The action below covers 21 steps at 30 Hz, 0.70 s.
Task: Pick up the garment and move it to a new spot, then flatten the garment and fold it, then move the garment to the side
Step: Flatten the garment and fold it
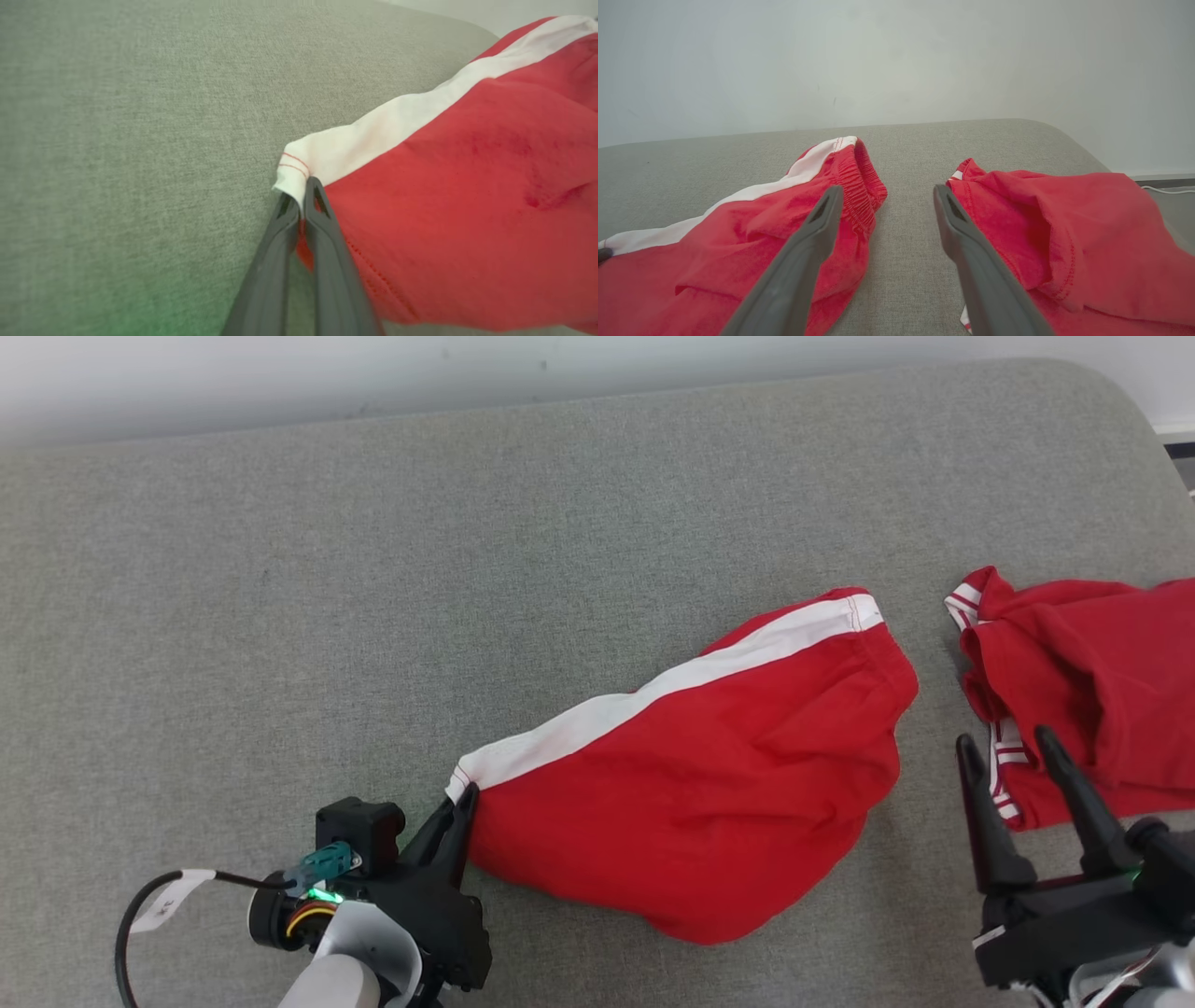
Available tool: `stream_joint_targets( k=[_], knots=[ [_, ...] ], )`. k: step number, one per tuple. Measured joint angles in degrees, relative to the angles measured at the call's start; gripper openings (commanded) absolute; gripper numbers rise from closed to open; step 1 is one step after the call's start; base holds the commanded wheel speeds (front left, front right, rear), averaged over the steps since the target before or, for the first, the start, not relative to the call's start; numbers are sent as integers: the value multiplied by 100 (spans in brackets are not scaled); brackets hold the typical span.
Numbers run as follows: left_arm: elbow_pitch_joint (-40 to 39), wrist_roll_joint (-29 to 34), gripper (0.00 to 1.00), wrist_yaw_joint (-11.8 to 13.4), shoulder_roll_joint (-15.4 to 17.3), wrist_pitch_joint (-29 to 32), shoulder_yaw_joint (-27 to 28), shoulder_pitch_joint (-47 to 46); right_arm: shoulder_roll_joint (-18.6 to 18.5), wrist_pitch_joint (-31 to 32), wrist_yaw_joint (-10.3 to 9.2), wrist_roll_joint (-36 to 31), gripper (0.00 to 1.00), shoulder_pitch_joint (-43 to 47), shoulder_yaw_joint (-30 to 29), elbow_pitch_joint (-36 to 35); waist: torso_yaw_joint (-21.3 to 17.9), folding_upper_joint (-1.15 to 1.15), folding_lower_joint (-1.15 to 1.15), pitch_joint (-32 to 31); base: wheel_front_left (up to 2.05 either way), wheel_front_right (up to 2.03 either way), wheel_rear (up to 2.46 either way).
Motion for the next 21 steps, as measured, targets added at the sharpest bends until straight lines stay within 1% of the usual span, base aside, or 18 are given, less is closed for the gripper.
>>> stream_joint_targets(
  k=[3,5,7,8,10,12,13,15,17,21],
  knots=[
    [-27,29,0,33,16,-51,-2,-22,-142,112,0,192,100,-130,-40,-3,-5,0,-1,30,0,0,0],
    [-59,43,0,49,24,-57,-15,-45,-327,224,0,347,100,-339,-96,3,-5,0,-1,67,0,0,0],
    [-86,82,0,55,26,-59,-42,-97,-557,360,0,535,100,-538,-114,60,5,0,-1,113,0,0,0],
    [-121,125,0,56,15,-81,-81,-151,-817,497,0,725,100,-747,-74,174,31,0,0,168,0,0,0],
    [-140,148,0,55,-3,-99,-145,-193,-1111,605,0,1005,100,-978,-9,269,76,0,0,226,0,0,0],
    [-158,149,0,47,-32,-116,-208,-246,-1391,713,1,1158,100,-1201,156,357,137,0,-1,288,0,0,0],
    [-164,151,0,43,-47,-130,-237,-274,-1466,736,0,1368,100,-1300,216,375,171,0,-1,319,0,0,0],
    [-170,153,0,41,-85,-181,-298,-306,-1716,860,2,1530,100,-1491,470,455,253,0,0,382,0,0,0],
    [-155,152,0,24,-112,-238,-353,-328,-1886,960,0,1820,100,-1643,681,495,341,0,0,441,0,0,0],
    [-107,147,0,23,-170,-355,-441,-397,-2184,1166,1,2163,100,-1859,1103,538,503,0,0,559,0,0,0]
  ],
)
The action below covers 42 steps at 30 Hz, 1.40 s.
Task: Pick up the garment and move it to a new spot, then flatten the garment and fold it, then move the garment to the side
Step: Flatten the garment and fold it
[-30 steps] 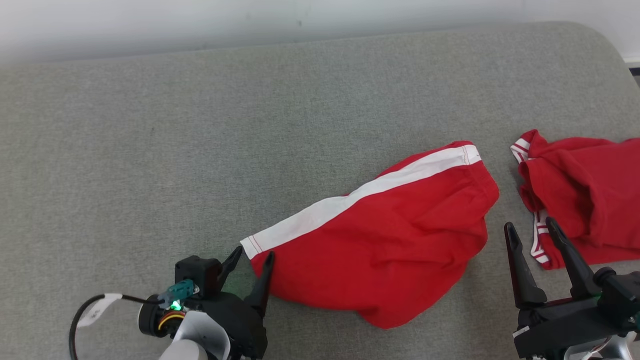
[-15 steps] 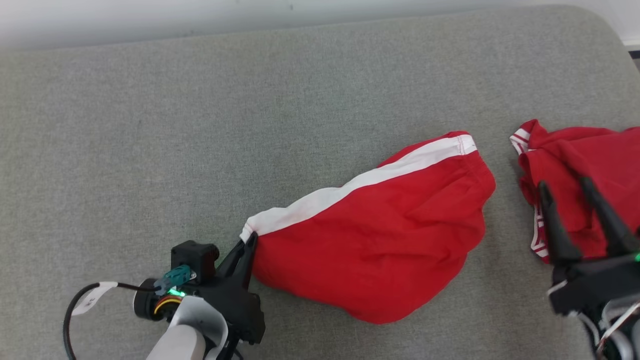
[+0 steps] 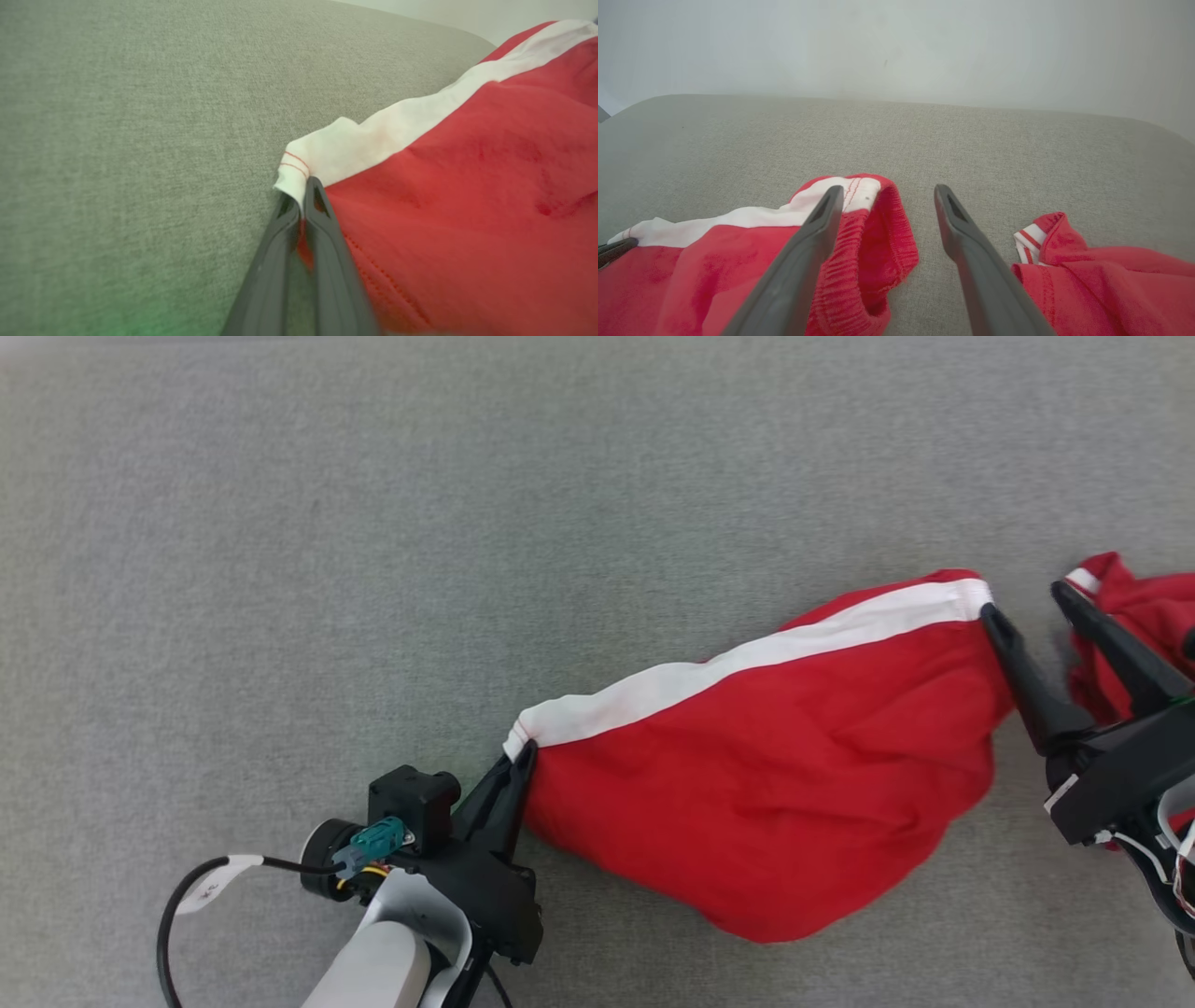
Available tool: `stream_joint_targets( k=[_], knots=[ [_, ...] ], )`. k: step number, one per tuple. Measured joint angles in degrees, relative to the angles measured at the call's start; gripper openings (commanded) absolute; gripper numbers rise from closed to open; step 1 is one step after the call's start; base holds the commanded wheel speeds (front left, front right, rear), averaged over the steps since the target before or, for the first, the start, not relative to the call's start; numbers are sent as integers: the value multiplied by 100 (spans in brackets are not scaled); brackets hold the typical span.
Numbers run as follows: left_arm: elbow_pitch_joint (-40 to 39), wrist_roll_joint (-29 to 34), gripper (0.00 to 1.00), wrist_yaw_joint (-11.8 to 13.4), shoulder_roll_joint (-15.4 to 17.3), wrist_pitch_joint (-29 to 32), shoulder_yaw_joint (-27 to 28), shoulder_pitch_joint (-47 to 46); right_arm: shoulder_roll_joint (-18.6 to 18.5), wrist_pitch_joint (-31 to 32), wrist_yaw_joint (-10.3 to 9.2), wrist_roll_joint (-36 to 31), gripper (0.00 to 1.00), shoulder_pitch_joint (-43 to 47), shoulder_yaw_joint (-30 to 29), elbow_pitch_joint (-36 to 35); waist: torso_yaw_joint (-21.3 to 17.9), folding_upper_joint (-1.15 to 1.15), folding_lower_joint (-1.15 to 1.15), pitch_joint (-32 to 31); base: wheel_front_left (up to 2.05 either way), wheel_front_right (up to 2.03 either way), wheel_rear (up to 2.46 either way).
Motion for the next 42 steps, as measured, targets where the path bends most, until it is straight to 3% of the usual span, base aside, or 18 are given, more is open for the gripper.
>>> stream_joint_targets(
  k=[4,5,6,8,18,26,29,42],
  knots=[
    [71,-16,0,-7,-47,-107,-67,-67,-192,125,0,305,100,-144,276,55,126,0,-1,110,0,0,0],
    [82,-18,0,-7,-56,-133,-77,-85,-234,156,0,364,88,-171,354,71,152,0,0,131,0,0,0],
    [94,-23,0,-7,-62,-156,-80,-93,-260,179,0,441,53,-192,414,86,176,0,-1,148,0,0,0],
    [120,-34,0,-7,-75,-221,-90,-115,-299,170,0,544,0,-256,511,111,210,0,-1,178,0,0,0],
    [-299,1,0,76,85,-668,62,-231,-339,-802,0,464,0,-404,492,-19,186,0,0,85,0,0,0],
    [-1661,112,0,247,617,-532,463,-511,360,-1480,0,-248,0,-645,102,-415,-15,-1,-1,-176,0,0,0],
    [-2908,225,0,486,865,-289,798,-817,748,-1471,0,-557,0,-867,58,-725,-119,-1,-2,-492,0,0,0],
    [-3960,468,0,636,1006,65,820,-1062,1110,-1419,0,-587,0,-929,-69,-695,-115,-1,-2,-790,0,0,0]
  ],
)
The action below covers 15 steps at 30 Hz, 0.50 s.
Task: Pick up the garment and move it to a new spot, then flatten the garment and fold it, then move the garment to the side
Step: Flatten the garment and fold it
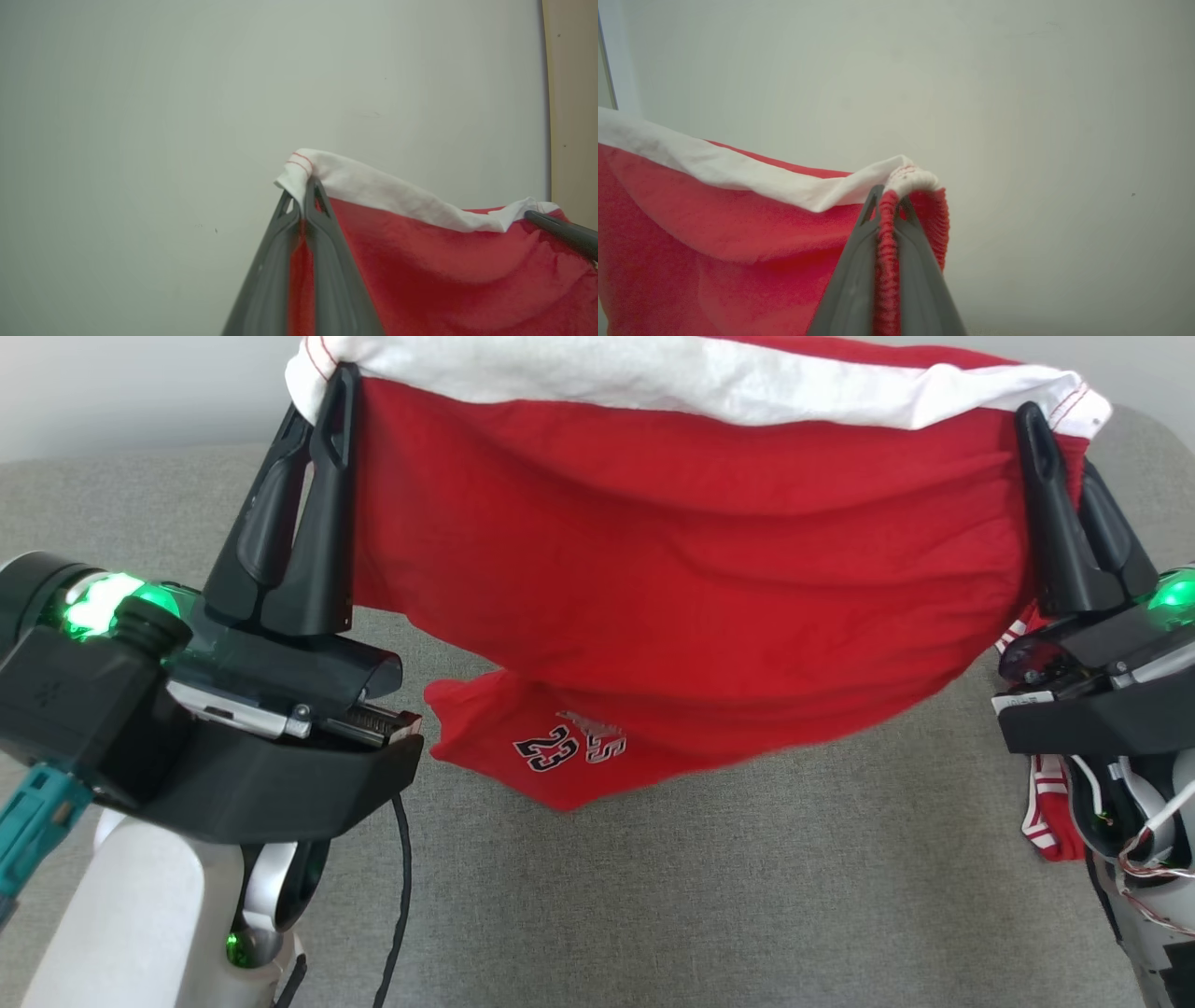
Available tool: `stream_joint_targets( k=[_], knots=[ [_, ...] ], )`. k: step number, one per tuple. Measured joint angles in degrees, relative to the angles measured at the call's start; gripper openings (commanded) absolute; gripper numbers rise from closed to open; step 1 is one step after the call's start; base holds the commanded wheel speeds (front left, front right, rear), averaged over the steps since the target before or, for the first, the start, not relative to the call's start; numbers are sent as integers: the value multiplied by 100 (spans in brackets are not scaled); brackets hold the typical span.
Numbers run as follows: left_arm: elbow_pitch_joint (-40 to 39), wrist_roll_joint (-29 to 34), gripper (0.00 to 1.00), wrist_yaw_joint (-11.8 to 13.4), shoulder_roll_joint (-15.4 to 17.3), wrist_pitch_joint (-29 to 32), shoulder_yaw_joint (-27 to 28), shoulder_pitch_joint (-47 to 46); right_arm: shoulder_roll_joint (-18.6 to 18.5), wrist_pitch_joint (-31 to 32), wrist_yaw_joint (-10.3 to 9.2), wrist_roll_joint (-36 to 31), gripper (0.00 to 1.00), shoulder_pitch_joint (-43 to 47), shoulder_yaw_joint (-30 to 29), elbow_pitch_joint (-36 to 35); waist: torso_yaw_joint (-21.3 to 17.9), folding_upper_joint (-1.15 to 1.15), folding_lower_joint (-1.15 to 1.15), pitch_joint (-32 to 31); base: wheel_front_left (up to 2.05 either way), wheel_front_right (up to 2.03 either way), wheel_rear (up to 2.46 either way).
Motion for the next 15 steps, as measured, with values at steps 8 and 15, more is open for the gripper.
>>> stream_joint_targets(
  k=[8,15],
  knots=[
    [449,-62,0,-112,37,116,-43,-276,73,-30,0,177,0,-511,222,493,-4,0,0,107,0,0,0],
    [1964,-471,0,-559,-92,135,-12,-1394,9,-257,0,404,0,-1843,875,1700,23,0,1,271,0,0,0]
  ],
)
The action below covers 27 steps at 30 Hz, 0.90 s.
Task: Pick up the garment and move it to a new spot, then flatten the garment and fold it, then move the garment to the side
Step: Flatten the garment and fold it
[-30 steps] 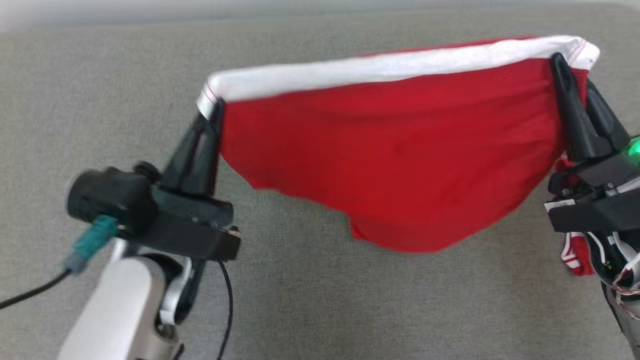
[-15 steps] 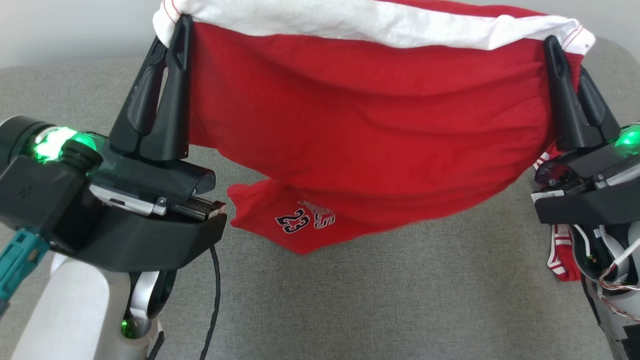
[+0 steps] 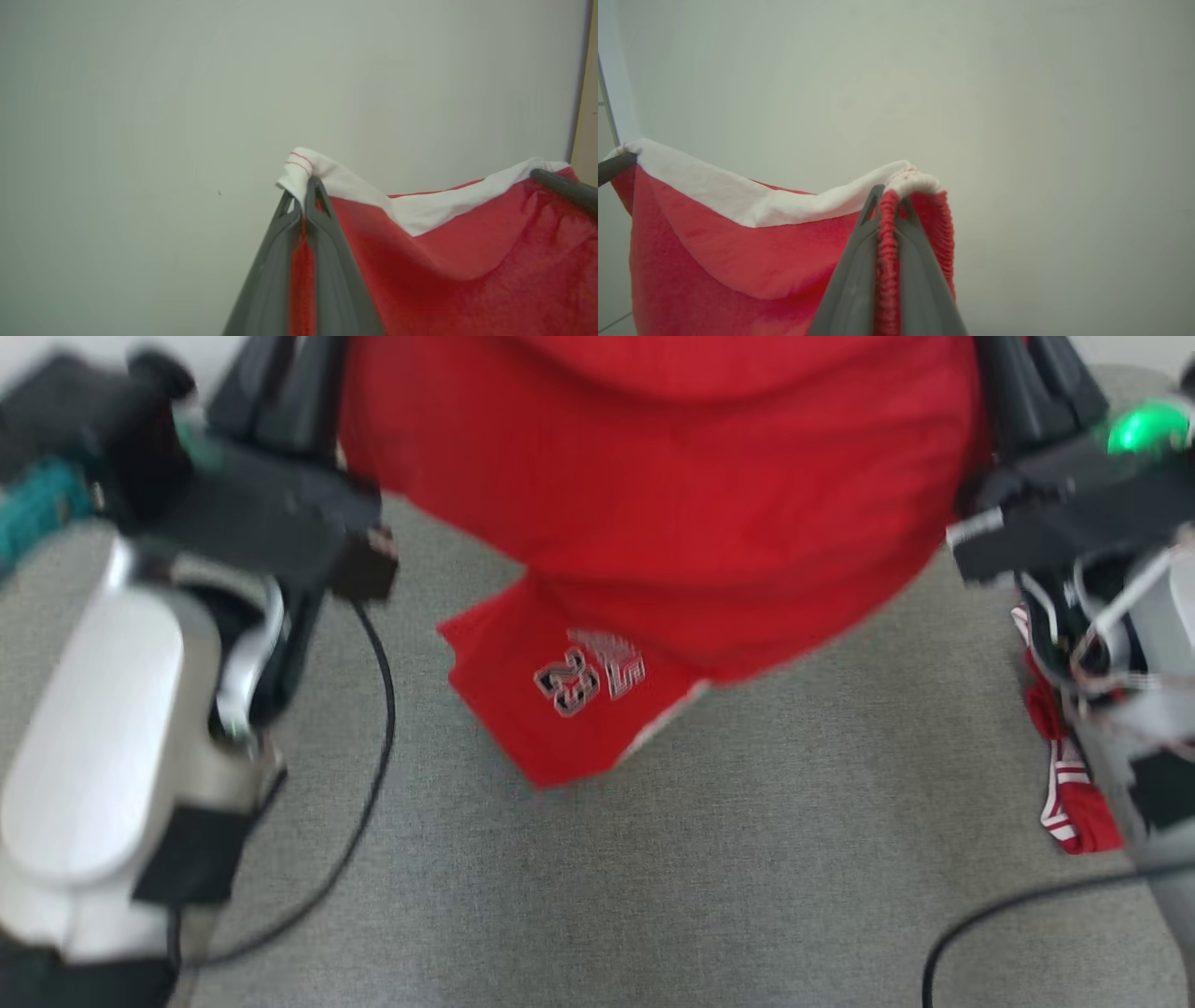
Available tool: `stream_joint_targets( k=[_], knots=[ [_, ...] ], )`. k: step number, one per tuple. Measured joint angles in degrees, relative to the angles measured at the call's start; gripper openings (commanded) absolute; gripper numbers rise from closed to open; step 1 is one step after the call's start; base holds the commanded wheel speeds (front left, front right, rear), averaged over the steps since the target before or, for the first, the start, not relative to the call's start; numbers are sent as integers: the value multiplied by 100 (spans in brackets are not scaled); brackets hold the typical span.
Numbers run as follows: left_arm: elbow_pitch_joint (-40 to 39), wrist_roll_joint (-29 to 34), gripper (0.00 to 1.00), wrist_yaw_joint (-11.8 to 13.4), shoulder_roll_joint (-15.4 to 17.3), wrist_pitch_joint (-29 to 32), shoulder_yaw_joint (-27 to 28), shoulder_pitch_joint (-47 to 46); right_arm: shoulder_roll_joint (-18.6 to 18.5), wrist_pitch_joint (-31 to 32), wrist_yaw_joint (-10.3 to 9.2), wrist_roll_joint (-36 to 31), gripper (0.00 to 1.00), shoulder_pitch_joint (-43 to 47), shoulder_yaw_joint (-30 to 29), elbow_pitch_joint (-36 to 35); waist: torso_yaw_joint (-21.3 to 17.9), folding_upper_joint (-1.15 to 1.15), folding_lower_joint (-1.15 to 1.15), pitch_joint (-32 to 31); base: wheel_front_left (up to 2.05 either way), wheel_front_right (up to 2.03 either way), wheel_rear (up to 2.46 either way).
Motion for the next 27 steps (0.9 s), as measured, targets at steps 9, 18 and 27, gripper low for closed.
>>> stream_joint_targets(
  k=[9,18,27],
  knots=[
    [2738,-316,0,-468,-280,101,19,-1970,288,-194,-1,611,0,-2026,732,2323,49,1,1,255,0,0,0],
    [5011,-147,0,-528,-361,-601,44,-3904,943,-613,2,1021,0,-3786,684,4447,46,0,0,468,0,0,0],
    [6110,-69,0,-722,-578,-1002,-86,-4665,1126,-702,3,864,0,-4248,509,5060,76,0,-1,641,0,0,0]
  ],
)
